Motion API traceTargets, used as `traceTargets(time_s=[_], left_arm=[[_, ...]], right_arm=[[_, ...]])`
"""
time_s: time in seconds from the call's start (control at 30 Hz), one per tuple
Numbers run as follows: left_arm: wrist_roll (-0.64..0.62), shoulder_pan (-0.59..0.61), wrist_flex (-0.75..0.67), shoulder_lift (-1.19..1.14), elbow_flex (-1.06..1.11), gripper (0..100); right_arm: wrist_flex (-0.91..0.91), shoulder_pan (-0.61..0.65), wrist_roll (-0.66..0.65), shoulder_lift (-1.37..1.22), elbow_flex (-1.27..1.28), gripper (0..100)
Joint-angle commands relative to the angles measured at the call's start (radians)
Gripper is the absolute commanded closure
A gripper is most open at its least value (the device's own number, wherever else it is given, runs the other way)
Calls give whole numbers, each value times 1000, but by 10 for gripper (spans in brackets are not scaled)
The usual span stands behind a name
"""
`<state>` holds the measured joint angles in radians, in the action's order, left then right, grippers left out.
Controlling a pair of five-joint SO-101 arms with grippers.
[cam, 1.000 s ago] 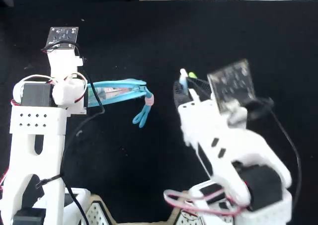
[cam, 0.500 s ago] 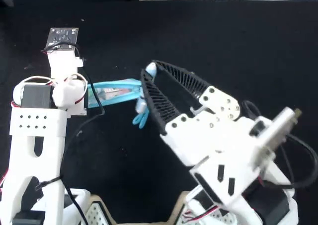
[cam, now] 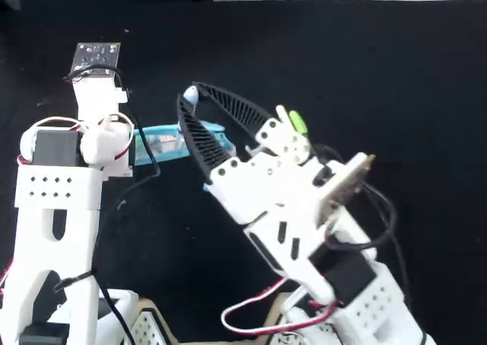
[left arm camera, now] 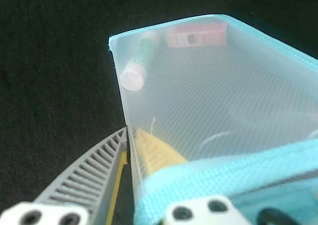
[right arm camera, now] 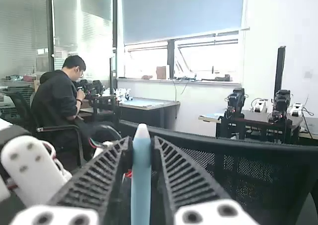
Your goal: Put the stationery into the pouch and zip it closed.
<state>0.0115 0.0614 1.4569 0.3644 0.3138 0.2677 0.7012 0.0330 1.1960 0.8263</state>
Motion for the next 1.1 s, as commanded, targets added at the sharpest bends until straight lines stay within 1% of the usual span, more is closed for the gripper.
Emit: traceTargets(time_s=[0.0,0.33,0.5,0.6,0.77,0.87,0.97,1.07], left_arm=[[-11,1,-5,-31,68,970],[-11,-1,-5,-31,68,970],[-11,-2,-5,-32,68,970],[-11,-2,-5,-32,68,970],[-11,-4,-5,-38,67,970],[-11,-4,-5,-38,67,970],[-11,-2,-5,-38,67,970],[-11,-1,-5,-38,67,970]], right_arm=[[-104,6,-2,12,77,987],[-117,6,-2,7,248,987],[-103,8,-2,10,274,986],[6,37,-5,12,225,971],[302,112,-98,7,81,847],[400,109,-126,13,-4,836],[493,58,-157,15,-114,837],[621,-55,-158,15,-255,845]])
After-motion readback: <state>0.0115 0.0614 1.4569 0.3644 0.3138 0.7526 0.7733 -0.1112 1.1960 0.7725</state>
